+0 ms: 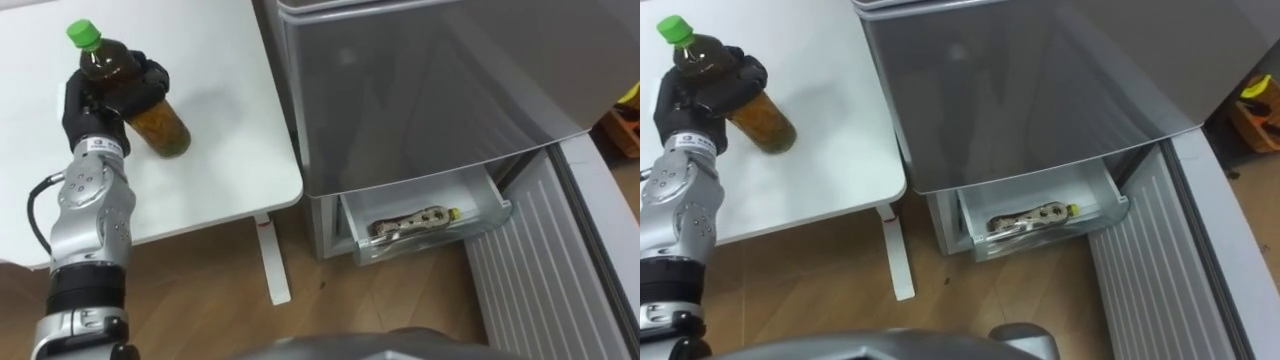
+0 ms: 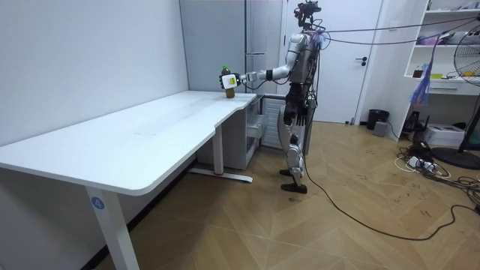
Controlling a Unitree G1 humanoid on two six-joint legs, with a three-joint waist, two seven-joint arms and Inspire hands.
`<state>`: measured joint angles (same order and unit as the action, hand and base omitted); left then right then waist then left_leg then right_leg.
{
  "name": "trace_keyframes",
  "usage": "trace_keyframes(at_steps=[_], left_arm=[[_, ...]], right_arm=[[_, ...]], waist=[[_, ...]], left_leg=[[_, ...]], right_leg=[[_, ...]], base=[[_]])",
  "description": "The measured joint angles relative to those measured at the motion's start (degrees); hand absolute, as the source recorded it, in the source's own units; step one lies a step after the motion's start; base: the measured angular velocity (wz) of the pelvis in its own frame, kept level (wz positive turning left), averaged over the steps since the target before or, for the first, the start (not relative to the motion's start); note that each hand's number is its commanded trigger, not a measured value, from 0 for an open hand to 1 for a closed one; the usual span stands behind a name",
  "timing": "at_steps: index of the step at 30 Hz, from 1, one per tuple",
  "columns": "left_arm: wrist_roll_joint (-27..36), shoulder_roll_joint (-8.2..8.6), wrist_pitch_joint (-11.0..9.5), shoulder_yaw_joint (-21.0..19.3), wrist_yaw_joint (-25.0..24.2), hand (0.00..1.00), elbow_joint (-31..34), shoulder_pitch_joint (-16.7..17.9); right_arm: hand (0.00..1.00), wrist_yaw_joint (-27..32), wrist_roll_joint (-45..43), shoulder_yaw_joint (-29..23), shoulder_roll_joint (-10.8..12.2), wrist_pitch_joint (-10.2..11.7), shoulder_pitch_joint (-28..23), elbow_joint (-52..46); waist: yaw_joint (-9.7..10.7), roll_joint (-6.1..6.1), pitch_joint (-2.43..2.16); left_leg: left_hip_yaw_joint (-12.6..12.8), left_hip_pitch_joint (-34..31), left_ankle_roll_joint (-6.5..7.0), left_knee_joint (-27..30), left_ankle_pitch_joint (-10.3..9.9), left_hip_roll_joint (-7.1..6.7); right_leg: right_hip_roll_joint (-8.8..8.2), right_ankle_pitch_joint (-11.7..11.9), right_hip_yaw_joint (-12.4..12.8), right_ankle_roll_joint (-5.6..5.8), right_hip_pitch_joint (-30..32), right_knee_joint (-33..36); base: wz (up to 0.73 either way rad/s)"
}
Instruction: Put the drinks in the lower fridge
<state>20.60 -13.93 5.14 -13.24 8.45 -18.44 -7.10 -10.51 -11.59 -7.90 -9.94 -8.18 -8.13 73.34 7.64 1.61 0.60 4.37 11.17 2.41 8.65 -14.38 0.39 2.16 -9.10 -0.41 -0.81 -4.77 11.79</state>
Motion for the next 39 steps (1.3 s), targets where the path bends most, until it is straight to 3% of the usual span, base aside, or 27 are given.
trace_keyframes(at_steps=[14, 21, 25, 32, 39], left_arm=[[0.04, 0.00, 0.05, 0.35, 1.10, 1.00, 1.16, 0.00], [0.13, 0.03, 0.23, 3.16, 2.08, 1.00, 7.44, 0.76], [0.22, 0.04, 0.23, 3.54, 1.65, 1.00, 8.92, 1.38], [1.77, 4.43, 1.18, 3.70, 0.60, 1.00, 11.08, 4.81], [1.75, 4.42, 1.48, 4.72, 1.06, 1.00, 18.44, 5.45]], right_arm=[[0.00, -0.98, 0.09, 2.17, 0.06, 0.04, 0.57, -0.01], [0.00, -0.83, 0.02, 2.20, 0.12, -0.01, 0.47, 0.03], [0.00, -0.88, 0.03, 2.20, 0.22, -0.03, 0.46, 0.05], [0.00, -1.01, -1.27, 2.14, 0.51, -0.25, 0.72, 0.39], [0.00, -0.15, 0.07, 3.03, 0.52, -0.05, 3.11, 0.22]], waist=[[-0.11, -0.32, -0.18], [-0.27, -1.11, -0.38], [-0.54, -1.23, -0.28], [-1.99, -1.72, -0.26], [-3.70, -2.08, -0.32]], left_leg=[[-0.11, -0.74, 0.00, 0.44, 0.00, 0.06], [-1.44, -1.36, -0.01, 0.99, 0.02, -0.11], [-1.45, -0.98, -0.05, 0.99, 0.05, -0.12], [-2.41, -0.88, -0.06, 0.98, 0.06, -0.16], [-5.06, -2.05, -0.09, 1.42, 0.10, -0.25]], right_leg=[[-0.09, -0.01, -0.29, 0.01, 0.99, 0.69], [-0.29, -0.01, -1.18, 0.01, 0.89, 0.63], [-0.29, -0.16, -1.26, -0.18, 0.50, 0.67], [-0.40, -0.36, -1.62, -0.28, -0.25, -0.04], [-0.91, -0.41, -4.08, -0.26, -0.68, -1.22]], base=[[0.00], [0.08], [0.00], [0.06], [0.18]])
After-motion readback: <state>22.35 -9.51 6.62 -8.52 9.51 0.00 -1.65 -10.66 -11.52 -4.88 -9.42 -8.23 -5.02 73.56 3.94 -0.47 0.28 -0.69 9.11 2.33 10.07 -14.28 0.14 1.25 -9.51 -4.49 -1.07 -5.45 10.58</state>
